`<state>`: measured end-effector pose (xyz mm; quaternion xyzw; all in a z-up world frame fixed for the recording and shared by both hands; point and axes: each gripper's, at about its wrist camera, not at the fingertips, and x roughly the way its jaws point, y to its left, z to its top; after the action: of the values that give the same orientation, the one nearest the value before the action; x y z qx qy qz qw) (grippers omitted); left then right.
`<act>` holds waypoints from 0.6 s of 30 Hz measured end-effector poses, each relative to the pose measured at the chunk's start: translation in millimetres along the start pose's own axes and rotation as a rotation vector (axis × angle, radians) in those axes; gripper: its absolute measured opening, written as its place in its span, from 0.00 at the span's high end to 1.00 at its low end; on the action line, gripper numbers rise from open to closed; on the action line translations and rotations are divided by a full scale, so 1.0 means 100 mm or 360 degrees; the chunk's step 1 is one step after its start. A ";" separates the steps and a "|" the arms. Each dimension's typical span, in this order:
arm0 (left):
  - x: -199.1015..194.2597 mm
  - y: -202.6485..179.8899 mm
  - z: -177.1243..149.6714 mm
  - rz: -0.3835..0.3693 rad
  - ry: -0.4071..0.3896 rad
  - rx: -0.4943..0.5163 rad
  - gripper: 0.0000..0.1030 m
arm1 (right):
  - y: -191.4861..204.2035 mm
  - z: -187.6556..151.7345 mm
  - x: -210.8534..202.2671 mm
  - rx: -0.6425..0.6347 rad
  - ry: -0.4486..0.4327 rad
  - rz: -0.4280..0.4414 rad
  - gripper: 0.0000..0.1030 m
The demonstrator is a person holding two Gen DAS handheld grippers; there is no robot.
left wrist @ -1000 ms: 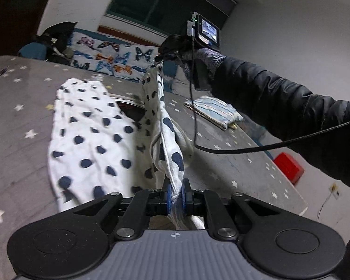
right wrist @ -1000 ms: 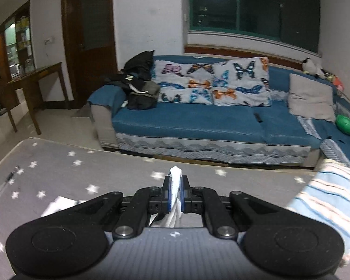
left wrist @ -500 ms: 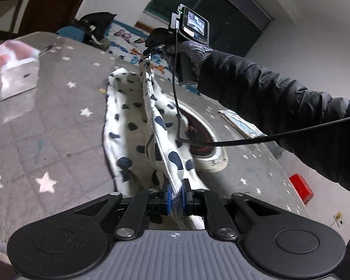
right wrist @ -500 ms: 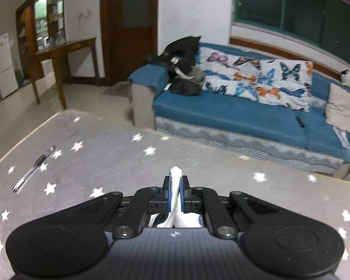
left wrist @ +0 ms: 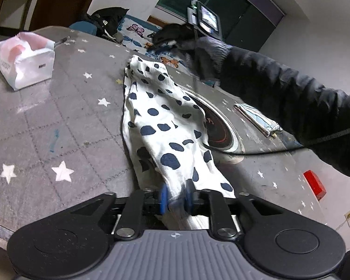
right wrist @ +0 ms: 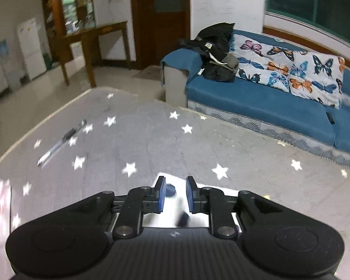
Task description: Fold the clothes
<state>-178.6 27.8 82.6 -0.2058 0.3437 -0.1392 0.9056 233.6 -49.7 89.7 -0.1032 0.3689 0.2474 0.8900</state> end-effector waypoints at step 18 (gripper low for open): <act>-0.09 -0.02 0.47 0.0146 -0.0242 0.0123 0.43 | -0.23 -1.42 -1.12 -0.0134 0.0082 0.0242 0.60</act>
<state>-153.2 42.8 120.3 -0.1646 0.2773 -0.0948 0.9418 92.0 -161.8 68.5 -0.1186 0.3877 0.3268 0.8537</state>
